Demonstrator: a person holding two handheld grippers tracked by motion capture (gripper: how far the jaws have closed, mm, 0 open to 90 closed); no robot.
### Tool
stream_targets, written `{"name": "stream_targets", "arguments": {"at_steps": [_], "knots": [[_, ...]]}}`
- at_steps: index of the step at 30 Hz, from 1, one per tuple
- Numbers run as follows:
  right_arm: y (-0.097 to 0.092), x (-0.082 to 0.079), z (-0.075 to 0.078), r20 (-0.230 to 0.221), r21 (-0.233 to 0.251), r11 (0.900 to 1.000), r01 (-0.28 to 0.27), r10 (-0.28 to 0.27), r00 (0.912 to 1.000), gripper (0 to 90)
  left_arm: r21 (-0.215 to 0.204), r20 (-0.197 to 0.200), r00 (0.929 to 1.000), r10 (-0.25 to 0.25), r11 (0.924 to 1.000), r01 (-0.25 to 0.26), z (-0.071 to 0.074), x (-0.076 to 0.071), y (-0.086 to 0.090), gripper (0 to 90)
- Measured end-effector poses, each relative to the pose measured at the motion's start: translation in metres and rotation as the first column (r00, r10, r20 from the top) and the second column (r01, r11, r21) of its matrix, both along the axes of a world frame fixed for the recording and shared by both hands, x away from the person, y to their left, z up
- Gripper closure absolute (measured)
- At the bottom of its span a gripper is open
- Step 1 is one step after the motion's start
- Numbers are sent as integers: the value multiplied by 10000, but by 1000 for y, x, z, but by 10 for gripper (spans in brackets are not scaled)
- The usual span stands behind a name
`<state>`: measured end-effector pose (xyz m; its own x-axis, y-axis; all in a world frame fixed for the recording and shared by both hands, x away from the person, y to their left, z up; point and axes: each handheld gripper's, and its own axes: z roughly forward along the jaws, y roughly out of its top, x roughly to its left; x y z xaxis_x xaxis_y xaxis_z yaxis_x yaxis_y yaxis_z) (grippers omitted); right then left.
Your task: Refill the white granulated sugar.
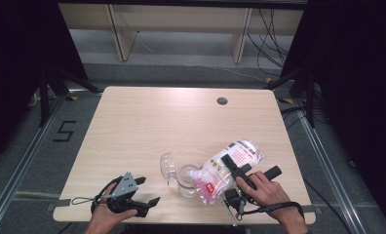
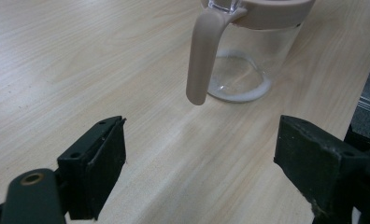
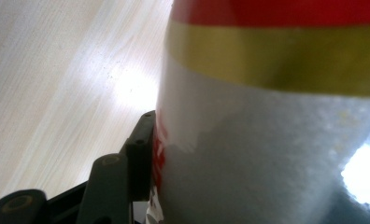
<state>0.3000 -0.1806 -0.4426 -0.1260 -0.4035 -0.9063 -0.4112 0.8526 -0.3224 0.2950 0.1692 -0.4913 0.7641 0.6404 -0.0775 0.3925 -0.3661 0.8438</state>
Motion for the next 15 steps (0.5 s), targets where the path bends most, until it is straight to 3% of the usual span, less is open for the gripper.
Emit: {"name": "stream_targets", "arguments": {"at_steps": [15], "knots": [[0,-1,1,16,-84,10000,-10,10,10000,499,30,41,10000,-39,10000,38,0,0,1,161]]}}
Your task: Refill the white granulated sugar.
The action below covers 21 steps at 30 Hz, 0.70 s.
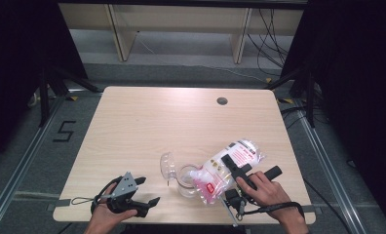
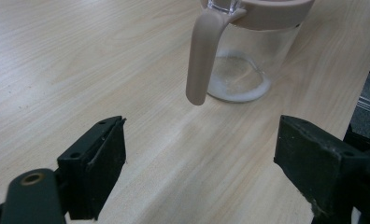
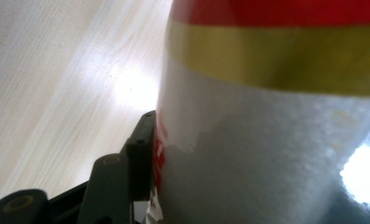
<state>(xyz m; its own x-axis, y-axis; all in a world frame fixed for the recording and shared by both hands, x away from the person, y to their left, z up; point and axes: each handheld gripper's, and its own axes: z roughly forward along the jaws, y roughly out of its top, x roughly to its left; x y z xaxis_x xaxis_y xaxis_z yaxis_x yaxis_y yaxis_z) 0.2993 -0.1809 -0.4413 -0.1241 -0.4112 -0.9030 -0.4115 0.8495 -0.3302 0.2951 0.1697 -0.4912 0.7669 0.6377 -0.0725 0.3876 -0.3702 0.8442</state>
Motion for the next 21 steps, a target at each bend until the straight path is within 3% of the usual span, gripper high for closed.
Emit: {"name": "stream_targets", "arguments": {"at_steps": [21], "knots": [[0,-2,2,167,106,9999,34,-36,9999,505,19,19,10000,-26,10000,26,1,0,0,161]]}}
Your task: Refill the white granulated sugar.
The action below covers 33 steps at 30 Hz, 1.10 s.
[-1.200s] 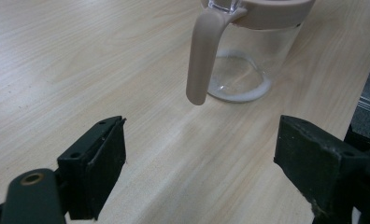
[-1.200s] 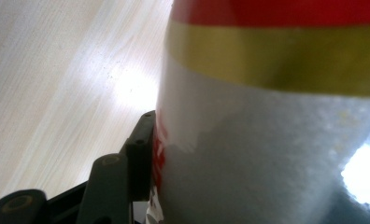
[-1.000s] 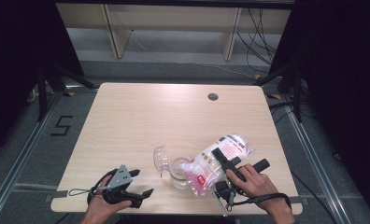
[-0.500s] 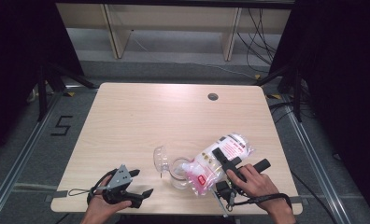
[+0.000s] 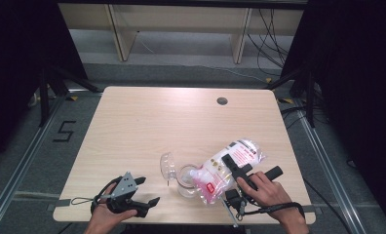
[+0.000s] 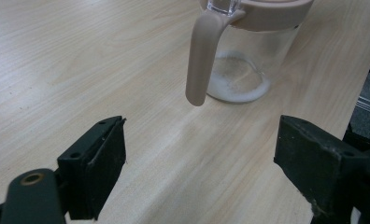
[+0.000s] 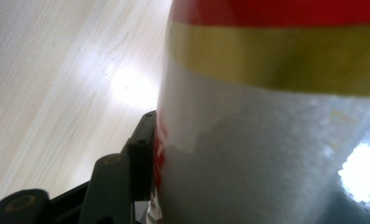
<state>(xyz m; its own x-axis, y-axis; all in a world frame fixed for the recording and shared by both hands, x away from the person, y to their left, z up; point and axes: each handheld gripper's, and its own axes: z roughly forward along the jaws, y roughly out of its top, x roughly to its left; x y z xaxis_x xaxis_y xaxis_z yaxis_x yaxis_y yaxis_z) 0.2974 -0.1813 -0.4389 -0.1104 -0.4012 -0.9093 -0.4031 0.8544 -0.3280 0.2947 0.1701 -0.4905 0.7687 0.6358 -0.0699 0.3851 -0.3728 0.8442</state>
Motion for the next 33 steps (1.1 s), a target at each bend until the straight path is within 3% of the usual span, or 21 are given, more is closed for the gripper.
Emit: {"name": "stream_targets", "arguments": {"at_steps": [3,4,6,19,21,22,33], "knots": [[0,0,0,-4,38,10000,38,-38,10000,505,36,37,10000,-33,10000,32,0,0,0,161],[1,1,1,19,62,9998,-206,206,9998,506,22,20,10000,-18,10000,18,0,0,0,161],[0,-1,-1,-124,179,9998,96,-94,9999,506,12,18,10000,-9,10000,9,0,0,0,161],[0,-1,1,-100,259,9997,51,-48,9999,509,25,14,10000,-21,10000,21,0,0,0,161],[0,0,1,-182,443,9990,110,-102,9998,510,-148,-14,10000,31,9999,-31,0,0,-1,161],[1,0,3,-83,284,9996,-22,24,10000,510,-135,-22,10000,27,9999,-27,0,0,0,161],[-1,-2,2,-176,375,9988,305,-299,9994,511,-64,20,10000,3,10000,-2,1,0,0,161]]}}
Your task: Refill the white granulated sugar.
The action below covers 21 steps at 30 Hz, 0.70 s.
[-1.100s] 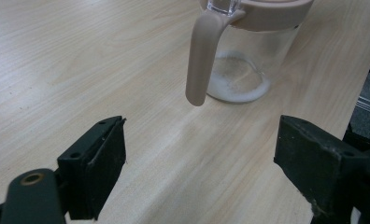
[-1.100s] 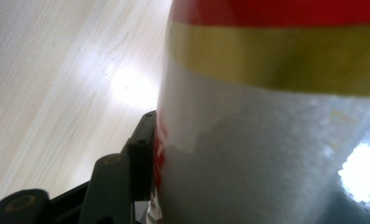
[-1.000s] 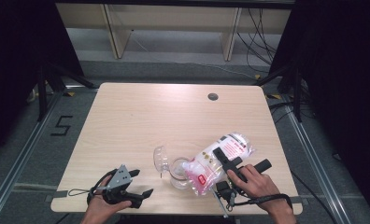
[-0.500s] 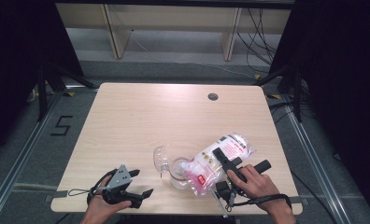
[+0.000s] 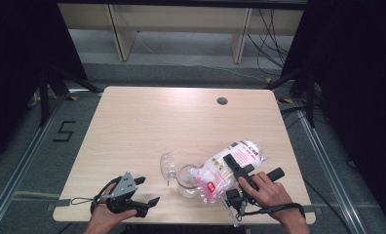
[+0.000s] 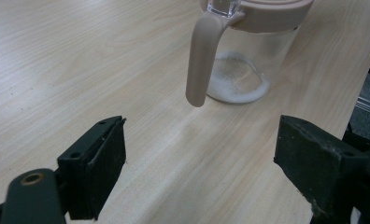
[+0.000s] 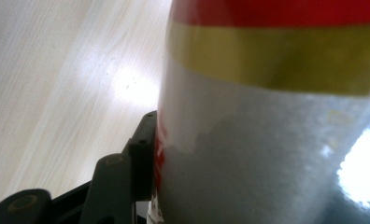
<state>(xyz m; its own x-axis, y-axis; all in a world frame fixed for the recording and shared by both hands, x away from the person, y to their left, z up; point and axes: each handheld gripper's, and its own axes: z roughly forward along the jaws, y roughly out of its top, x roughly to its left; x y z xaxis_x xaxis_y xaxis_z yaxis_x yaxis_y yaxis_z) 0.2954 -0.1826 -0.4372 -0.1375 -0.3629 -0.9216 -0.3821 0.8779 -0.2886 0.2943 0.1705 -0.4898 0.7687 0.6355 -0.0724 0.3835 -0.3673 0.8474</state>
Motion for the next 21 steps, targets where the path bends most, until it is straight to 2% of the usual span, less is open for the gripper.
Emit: {"name": "stream_targets", "arguments": {"at_steps": [4,8,10,11,12,15,16,18,21], "knots": [[0,0,-1,94,104,9999,-86,85,9999,512,22,-2,10000,-21,10000,21,0,0,0,161],[1,0,0,175,5,10000,-47,47,9998,512,44,42,10000,-49,10000,49,0,0,0,161],[2,1,2,317,-253,9993,-278,286,9991,513,12,6,10000,-12,10000,12,0,0,0,161],[1,-1,1,213,-89,10000,-26,28,9998,513,17,-3,10000,-19,10000,19,0,0,0,161],[2,-1,0,245,-63,10000,-76,78,9997,513,-8,-8,10000,0,10000,0,0,0,0,161],[4,-1,-1,295,-243,9994,-228,235,9993,513,-34,-10,10000,13,10000,-14,0,0,-1,161],[5,-1,0,290,-418,9990,-125,137,9995,513,58,7,10000,-29,10000,29,0,0,0,161],[6,-2,-2,319,-320,9993,-178,188,9993,513,67,42,10000,-46,10000,46,0,0,0,161],[9,-2,-3,303,-548,9983,-200,217,9993,514,66,44,10000,-48,10000,47,0,0,0,161]]}}
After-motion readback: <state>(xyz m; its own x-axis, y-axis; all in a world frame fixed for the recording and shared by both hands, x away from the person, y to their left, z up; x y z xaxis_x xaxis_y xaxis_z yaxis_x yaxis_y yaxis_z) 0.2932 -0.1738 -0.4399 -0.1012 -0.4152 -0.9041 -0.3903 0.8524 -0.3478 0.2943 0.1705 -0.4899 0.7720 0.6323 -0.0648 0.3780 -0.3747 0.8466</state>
